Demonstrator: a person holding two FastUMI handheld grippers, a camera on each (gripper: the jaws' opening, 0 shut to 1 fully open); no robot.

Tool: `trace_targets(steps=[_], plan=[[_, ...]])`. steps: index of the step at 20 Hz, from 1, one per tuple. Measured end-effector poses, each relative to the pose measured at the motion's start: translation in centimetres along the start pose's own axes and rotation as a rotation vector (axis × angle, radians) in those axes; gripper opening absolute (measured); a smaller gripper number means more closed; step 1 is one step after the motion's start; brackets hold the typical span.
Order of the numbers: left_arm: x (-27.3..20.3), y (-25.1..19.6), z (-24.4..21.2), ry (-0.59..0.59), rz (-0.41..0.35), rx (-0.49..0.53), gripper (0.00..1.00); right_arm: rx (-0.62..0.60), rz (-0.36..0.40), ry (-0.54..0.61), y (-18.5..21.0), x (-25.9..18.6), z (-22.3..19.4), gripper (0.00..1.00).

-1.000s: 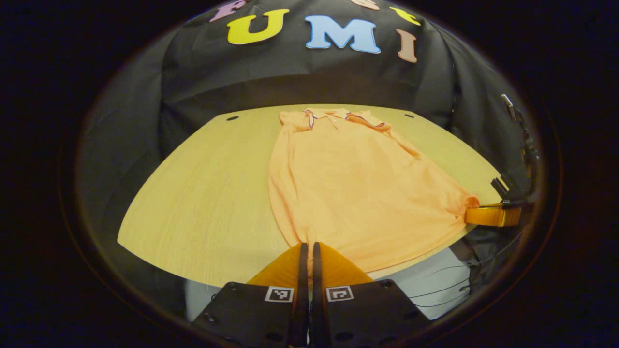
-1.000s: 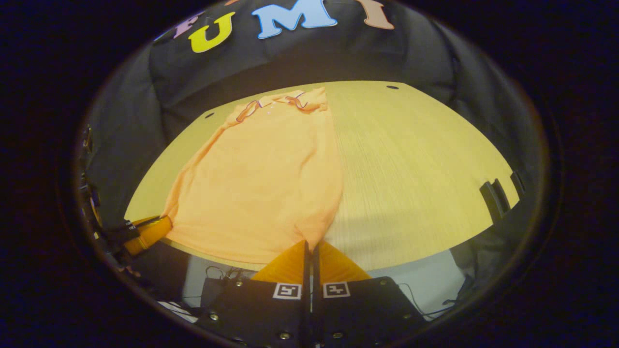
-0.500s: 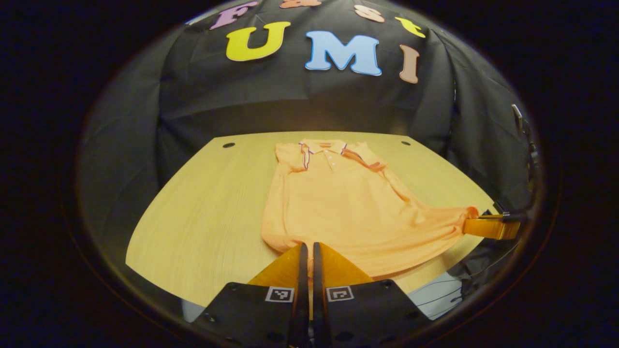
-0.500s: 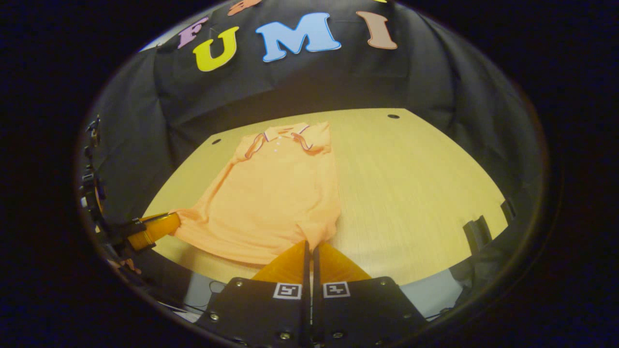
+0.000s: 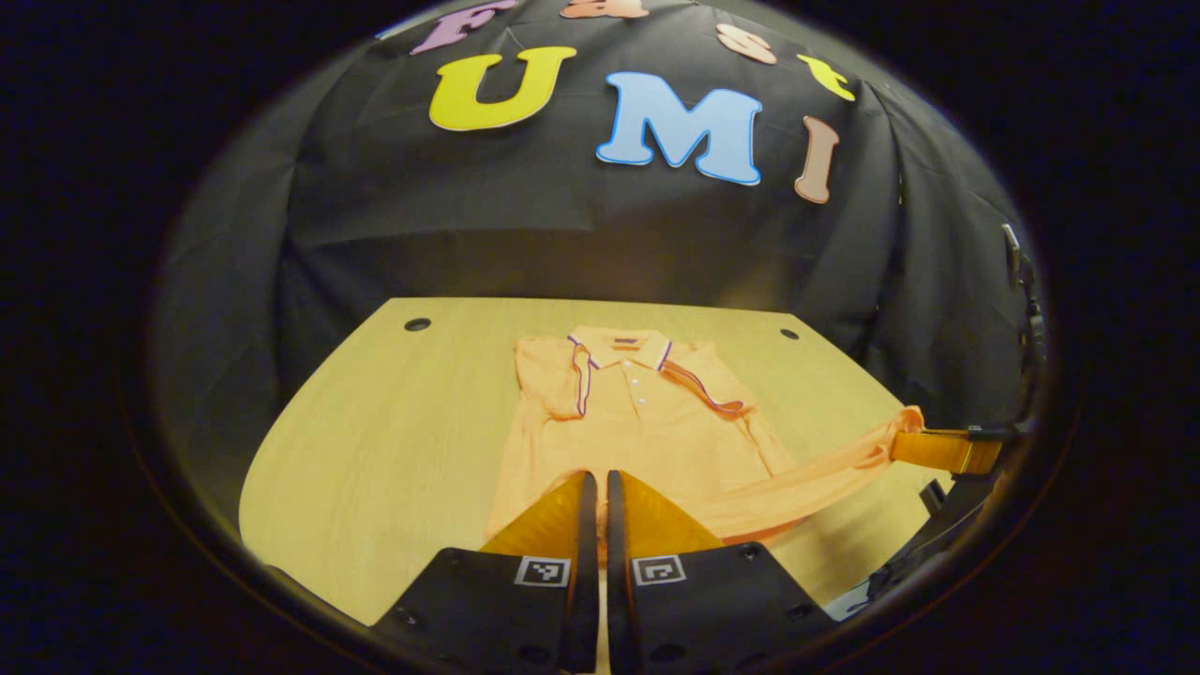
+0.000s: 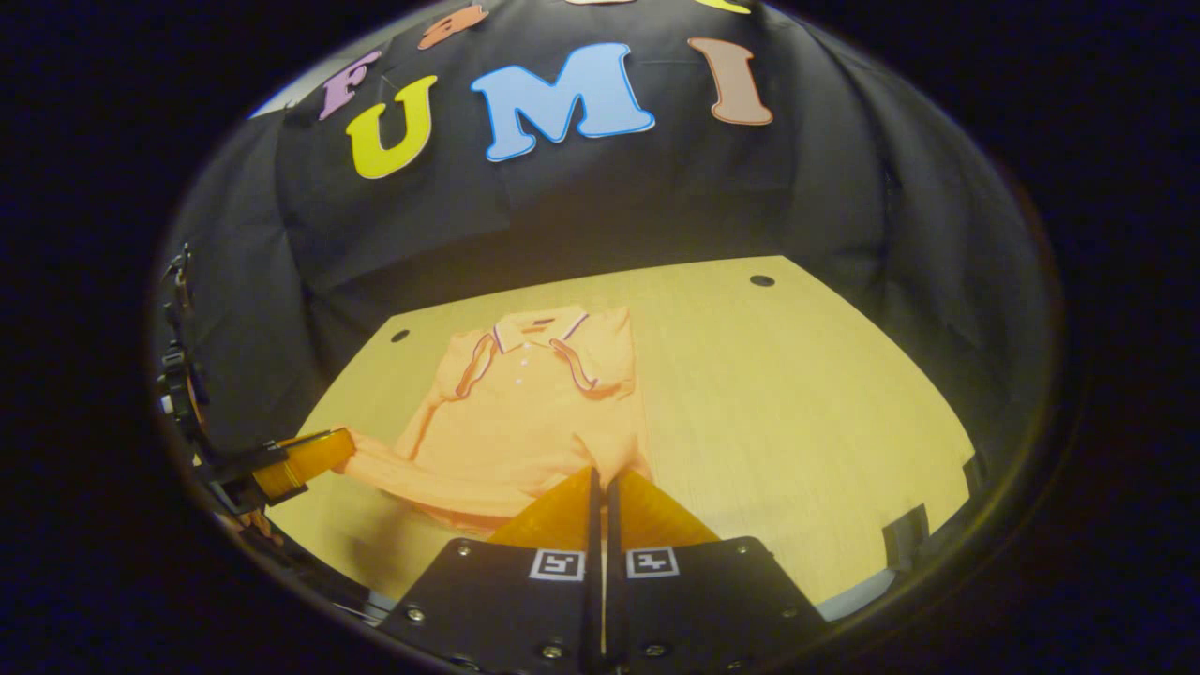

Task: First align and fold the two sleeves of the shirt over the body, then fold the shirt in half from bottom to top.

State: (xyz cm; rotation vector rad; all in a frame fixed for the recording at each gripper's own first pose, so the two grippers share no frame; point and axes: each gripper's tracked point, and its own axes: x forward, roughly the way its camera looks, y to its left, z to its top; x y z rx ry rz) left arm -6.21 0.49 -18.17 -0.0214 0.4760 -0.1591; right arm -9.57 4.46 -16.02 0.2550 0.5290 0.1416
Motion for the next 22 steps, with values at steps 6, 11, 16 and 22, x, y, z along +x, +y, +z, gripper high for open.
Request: trace_targets(steps=[6,11,16,22], plan=[[5.7,1.7,5.0,-0.009,-0.029,-0.016,0.1,-0.008,-0.027,-0.034,1.1,4.5,5.7,0.02],[10.7,3.2,8.6,-0.023,-0.049,-0.009,0.1,-0.013,-0.057,-0.043,2.0,8.7,9.8,0.02],[16.0,5.1,11.6,-0.03,-0.064,-0.014,0.11,-0.034,-0.085,-0.04,2.8,13.3,13.2,0.02],[22.3,6.7,14.2,-0.039,-0.073,0.024,0.1,-0.058,-0.119,-0.034,3.2,18.9,16.1,0.02]])
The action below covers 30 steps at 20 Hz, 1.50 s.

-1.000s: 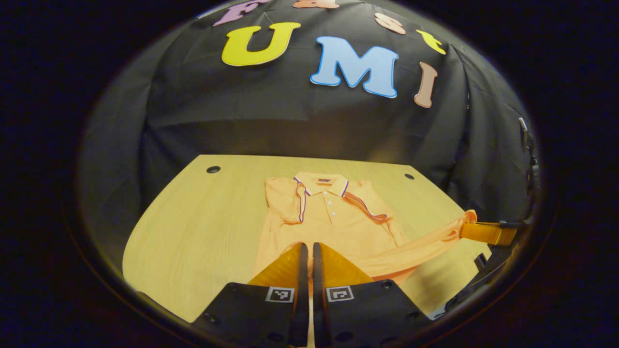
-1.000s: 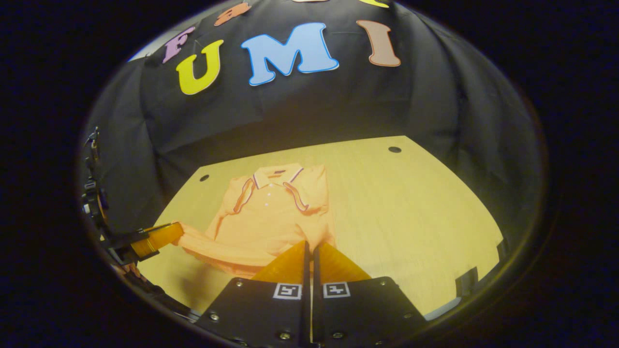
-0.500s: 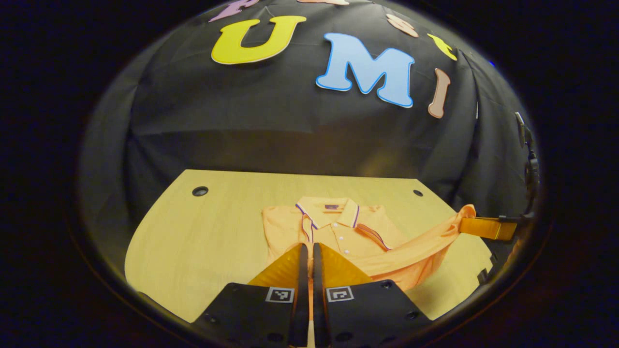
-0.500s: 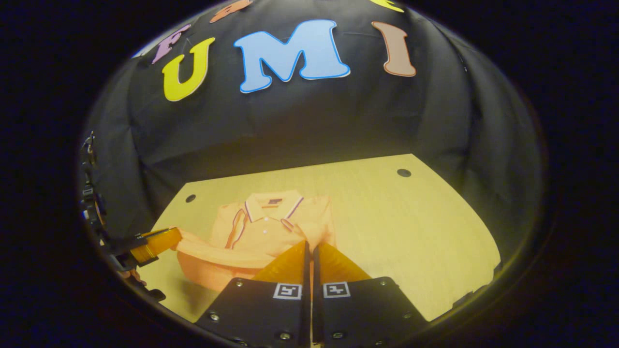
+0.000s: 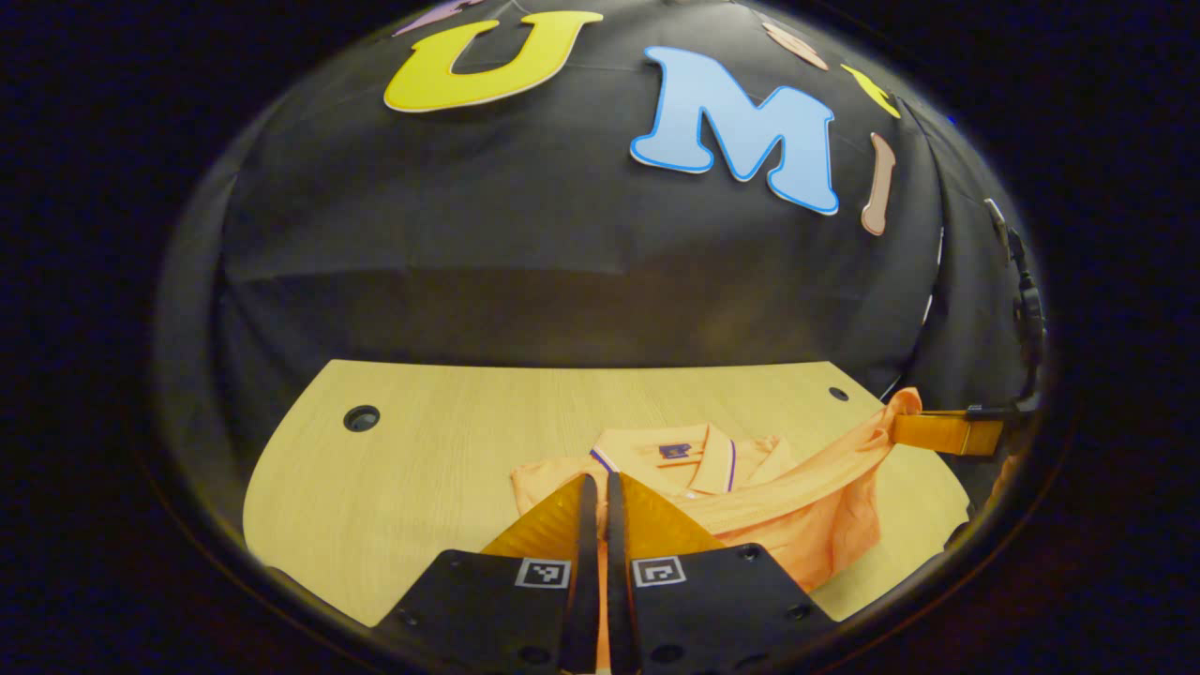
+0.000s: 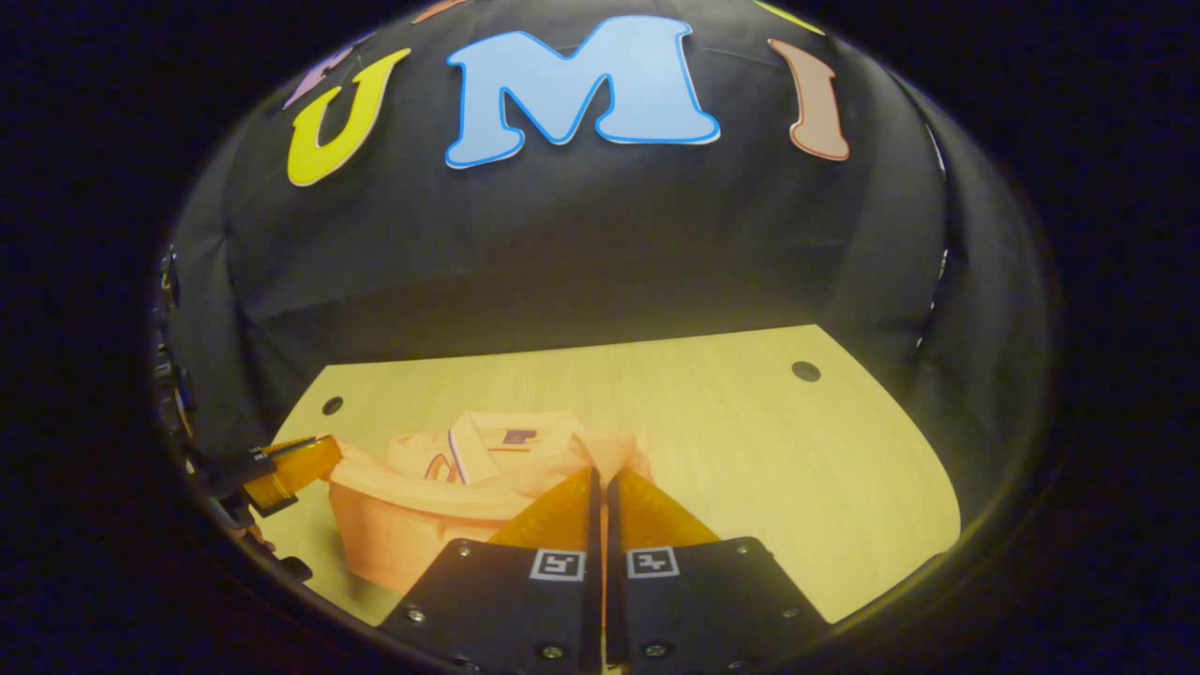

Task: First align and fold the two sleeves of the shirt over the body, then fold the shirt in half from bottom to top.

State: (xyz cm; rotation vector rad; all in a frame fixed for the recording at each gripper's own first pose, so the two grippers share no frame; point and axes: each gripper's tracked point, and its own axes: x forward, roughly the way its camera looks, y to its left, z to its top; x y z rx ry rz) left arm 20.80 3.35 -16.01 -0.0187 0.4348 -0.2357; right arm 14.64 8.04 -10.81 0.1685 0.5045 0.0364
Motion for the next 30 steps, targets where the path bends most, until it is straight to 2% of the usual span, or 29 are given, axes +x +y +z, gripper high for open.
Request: trace_targets(steps=[10,12,15,19,20,21,22,23,24,26,28,29,30], plan=[[6.6,2.6,0.4,-0.056,0.034,0.042,0.1,-0.051,-0.045,0.022,0.6,7.7,0.2,0.02],[7.3,3.2,-0.4,-0.041,0.049,0.045,0.1,-0.062,-0.052,0.038,0.6,8.0,-0.5,0.0],[7.8,3.7,-1.1,-0.025,0.067,0.044,0.1,-0.083,-0.05,0.05,1.0,8.3,-1.1,0.04],[7.6,3.6,-0.9,-0.028,0.074,0.036,0.16,-0.123,-0.043,0.064,1.2,7.5,-1.5,0.08],[7.4,3.8,-0.8,-0.028,0.081,0.036,0.17,-0.137,-0.049,0.054,1.2,6.9,-1.3,0.19],[7.2,3.7,-0.7,-0.03,0.083,0.031,0.28,-0.15,-0.049,0.042,1.2,6.4,-0.9,0.23],[6.8,3.6,-0.5,-0.032,0.083,0.02,0.4,-0.163,-0.05,0.028,1.2,5.6,-0.5,0.38],[6.2,3.4,-0.3,-0.033,0.085,0.01,0.51,-0.172,-0.048,0.012,1.3,4.7,-0.1,0.42],[5.5,3.4,-0.1,-0.041,0.094,0.001,0.63,-0.175,-0.044,-0.008,1.4,3.7,0.5,0.59],[3.8,2.9,0.6,-0.065,0.1,-0.014,0.75,-0.172,-0.034,-0.053,1.8,1.6,1.4,0.72],[1.8,2.3,1.3,-0.091,0.107,-0.007,0.77,-0.181,-0.018,-0.085,2.2,-0.5,1.9,0.82],[0.6,1.9,1.6,-0.104,0.114,0.001,0.87,-0.19,-0.01,-0.098,2.5,-1.6,2.1,0.84],[-0.4,1.4,2.0,-0.118,0.113,0.002,0.84,-0.202,0.004,-0.114,2.9,-2.7,2.3,0.87]])
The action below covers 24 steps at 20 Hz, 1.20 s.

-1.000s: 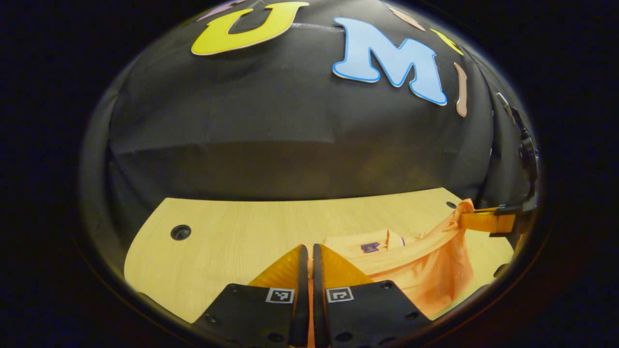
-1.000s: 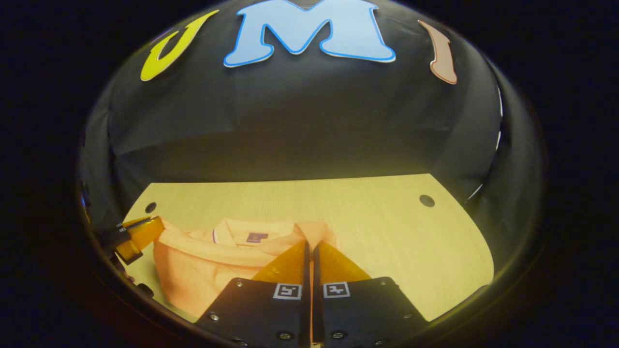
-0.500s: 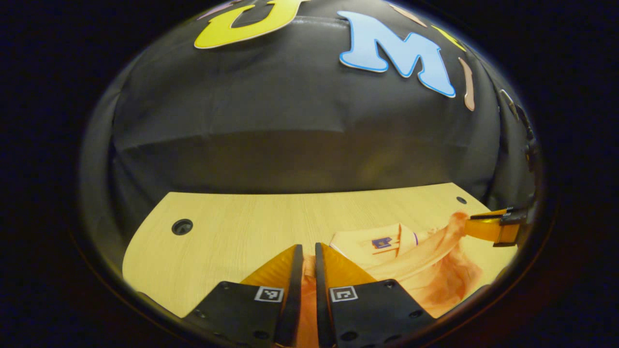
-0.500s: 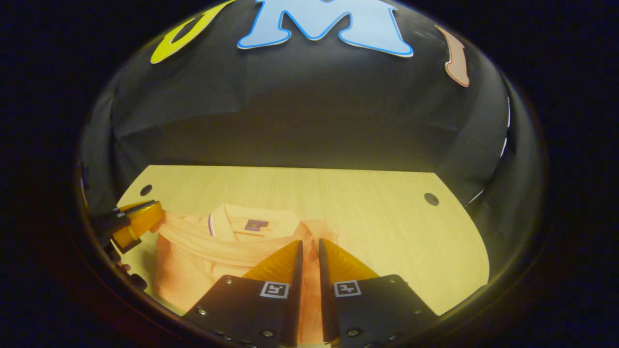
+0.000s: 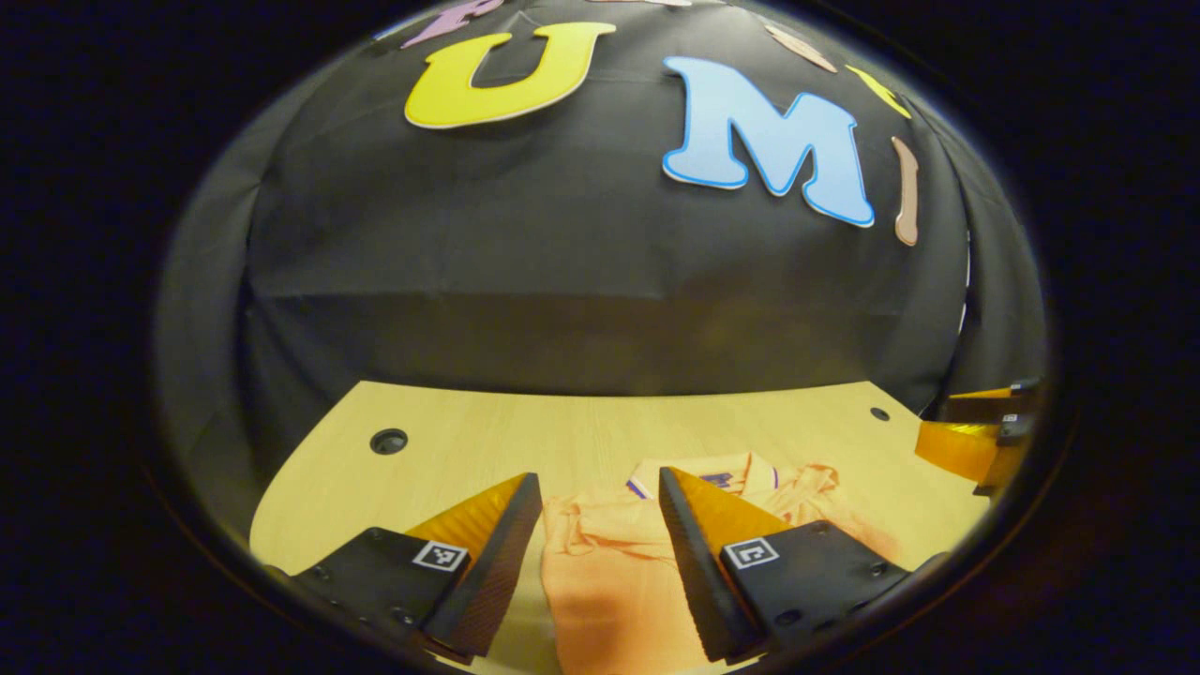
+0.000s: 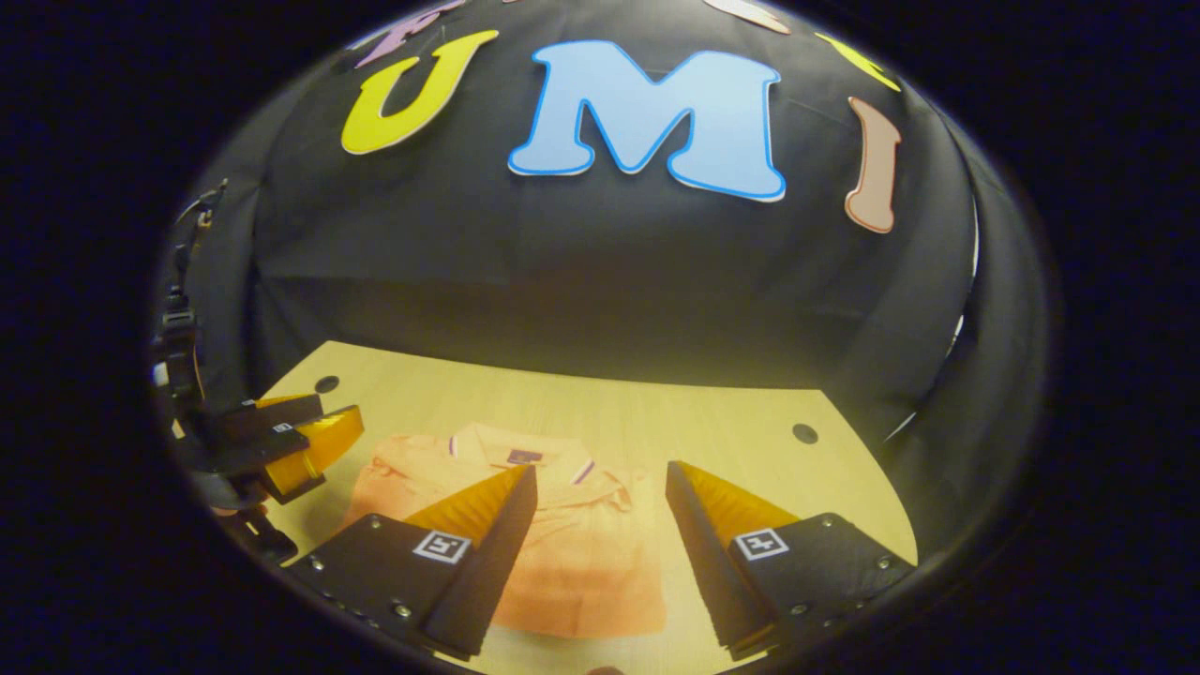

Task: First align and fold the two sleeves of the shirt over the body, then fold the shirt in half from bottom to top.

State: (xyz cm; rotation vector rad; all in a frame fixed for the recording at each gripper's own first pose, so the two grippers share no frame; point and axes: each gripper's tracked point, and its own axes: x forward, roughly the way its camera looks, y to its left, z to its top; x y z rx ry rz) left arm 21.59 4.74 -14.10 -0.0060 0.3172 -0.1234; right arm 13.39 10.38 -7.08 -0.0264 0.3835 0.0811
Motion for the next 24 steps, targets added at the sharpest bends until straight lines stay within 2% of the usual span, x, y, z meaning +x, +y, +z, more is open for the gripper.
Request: trace_targets(steps=[1,2,4,5,8,13,21,24], plan=[[-1.2,-0.5,0.6,-0.018,-0.001,-0.001,0.83,-0.014,0.011,-0.02,0.4,-1.2,0.4,0.88],[-2.5,-1.0,1.1,-0.036,-0.002,0.003,0.89,-0.025,0.022,-0.045,0.7,-2.4,0.9,0.89],[-5.0,-2.1,1.9,-0.07,-0.001,0.027,0.93,-0.042,0.053,-0.087,1.6,-5.3,1.5,0.92],[-6.3,-2.7,2.4,-0.09,-0.003,0.043,0.93,-0.051,0.067,-0.112,2.0,-6.7,1.9,0.95],[-9.9,-4.9,3.4,-0.155,0.004,0.072,0.94,-0.078,0.097,-0.177,2.3,-10.5,2.7,0.95],[-17.2,-5.8,4.4,-0.249,0.065,0.047,0.96,-0.081,0.163,-0.268,2.4,-16.0,3.4,0.95],[-26.4,-10.5,3.4,-0.321,0.13,0.058,0.96,-0.078,0.26,-0.328,0.1,-22.1,1.4,0.94],[-28.5,-12.0,2.9,-0.337,0.151,0.056,0.95,-0.087,0.245,-0.341,-1.9,-23.2,0.7,0.95]])
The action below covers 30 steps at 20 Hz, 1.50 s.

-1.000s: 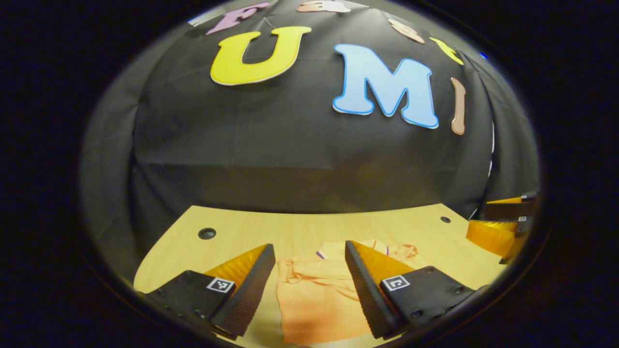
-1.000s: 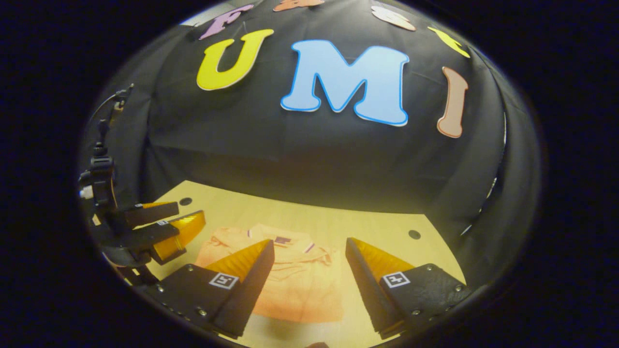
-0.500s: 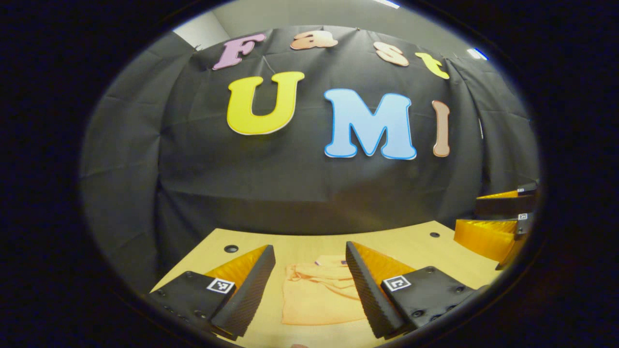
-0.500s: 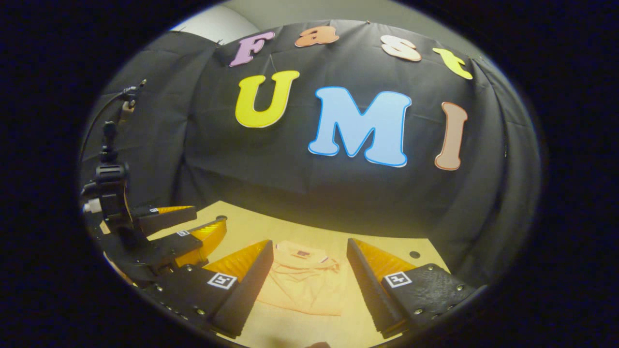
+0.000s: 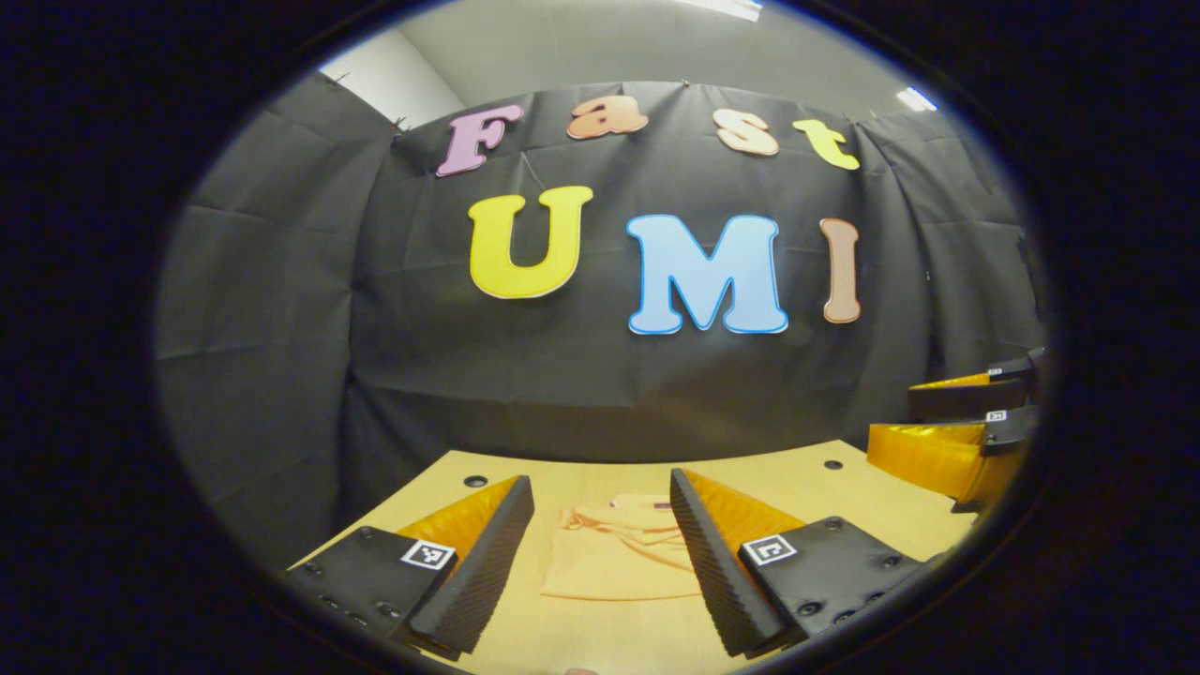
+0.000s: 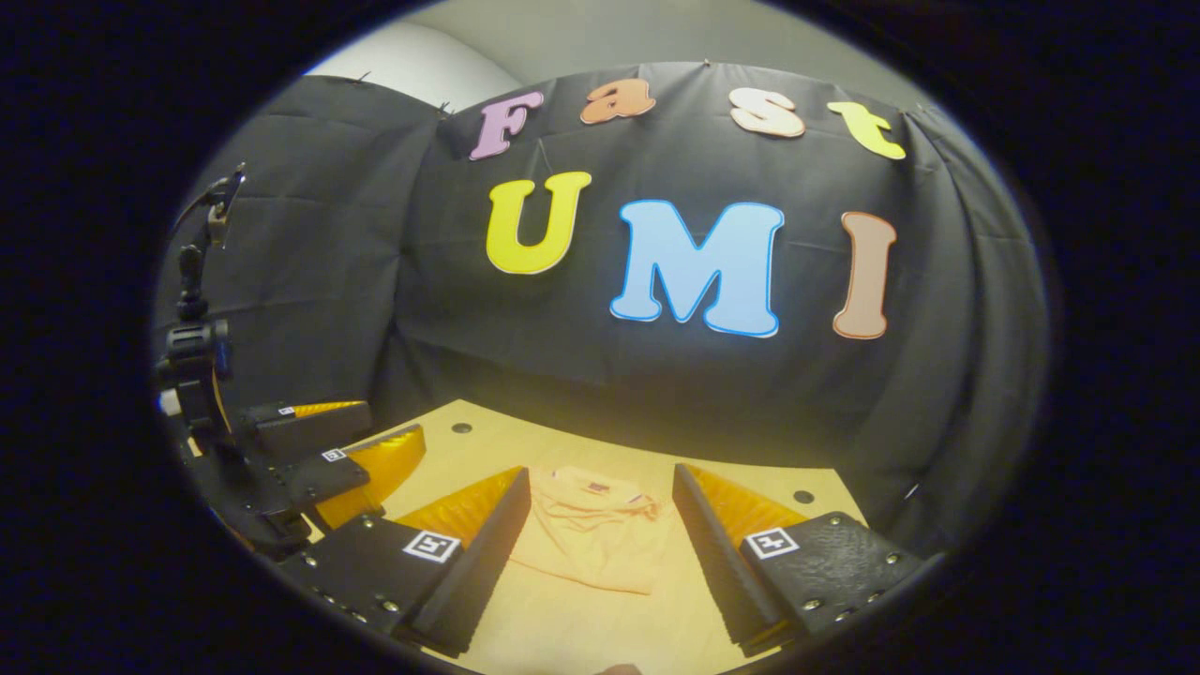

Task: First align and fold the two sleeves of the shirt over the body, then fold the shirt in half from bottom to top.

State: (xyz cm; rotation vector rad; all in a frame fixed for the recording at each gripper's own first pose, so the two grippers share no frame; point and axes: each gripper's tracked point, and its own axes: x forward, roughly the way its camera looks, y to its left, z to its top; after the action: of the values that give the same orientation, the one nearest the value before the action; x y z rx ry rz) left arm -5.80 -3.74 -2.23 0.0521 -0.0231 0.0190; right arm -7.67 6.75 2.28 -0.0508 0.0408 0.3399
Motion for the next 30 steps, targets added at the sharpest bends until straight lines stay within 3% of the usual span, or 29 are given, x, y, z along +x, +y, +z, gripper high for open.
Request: trace_targets(steps=[8,15,30], plan=[[-3.2,-1.0,2.1,-0.041,0.004,-0.016,0.94,-0.006,-0.07,-0.056,-2.4,-3.2,1.6,0.95],[-4.6,1.4,3.5,-0.08,0.013,-0.001,0.94,-0.033,-0.101,-0.096,-0.7,-3.5,3.2,0.95],[-4.8,3.3,3.3,-0.091,-0.051,0.006,0.94,0.004,-0.163,-0.087,1.1,-5.2,2.8,0.95]])
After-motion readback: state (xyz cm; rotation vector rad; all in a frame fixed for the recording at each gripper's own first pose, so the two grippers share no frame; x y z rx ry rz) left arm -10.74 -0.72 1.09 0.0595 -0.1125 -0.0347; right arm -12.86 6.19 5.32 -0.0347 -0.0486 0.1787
